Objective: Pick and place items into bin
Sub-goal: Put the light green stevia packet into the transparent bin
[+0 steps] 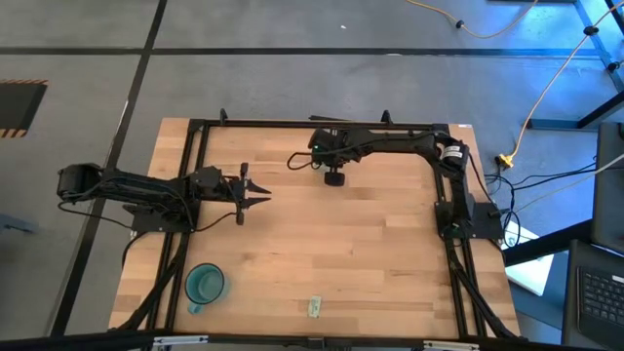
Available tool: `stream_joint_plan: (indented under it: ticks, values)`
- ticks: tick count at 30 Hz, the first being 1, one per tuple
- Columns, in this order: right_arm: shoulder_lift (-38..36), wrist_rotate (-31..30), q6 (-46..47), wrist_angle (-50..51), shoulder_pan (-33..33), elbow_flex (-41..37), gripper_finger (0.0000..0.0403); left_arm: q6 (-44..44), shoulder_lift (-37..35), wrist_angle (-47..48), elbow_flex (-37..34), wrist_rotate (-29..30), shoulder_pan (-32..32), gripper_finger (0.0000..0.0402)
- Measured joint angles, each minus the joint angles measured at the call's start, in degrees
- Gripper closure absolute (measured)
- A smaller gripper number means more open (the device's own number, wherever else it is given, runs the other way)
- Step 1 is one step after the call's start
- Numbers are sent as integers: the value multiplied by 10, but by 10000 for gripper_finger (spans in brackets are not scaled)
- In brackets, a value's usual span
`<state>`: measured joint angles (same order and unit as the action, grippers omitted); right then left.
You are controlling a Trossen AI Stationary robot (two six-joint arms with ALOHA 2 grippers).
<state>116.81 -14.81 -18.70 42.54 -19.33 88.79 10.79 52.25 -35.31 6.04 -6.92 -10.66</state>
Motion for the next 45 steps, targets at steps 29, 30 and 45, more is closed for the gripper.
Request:
stream_joint_plan:
  ticks: [29, 30, 45]
  values:
    - [-1, 30, 103, 124, 131, 91, 311, 15, 0, 2, 0, 0, 0, 329]
    - [-1, 40, 109, 124, 148, 89, 311, 15, 0, 2, 0, 0, 0, 329]
    - [3, 54, 306, -4, 414, 84, 311, 14, 0, 0, 0, 0, 0, 329]
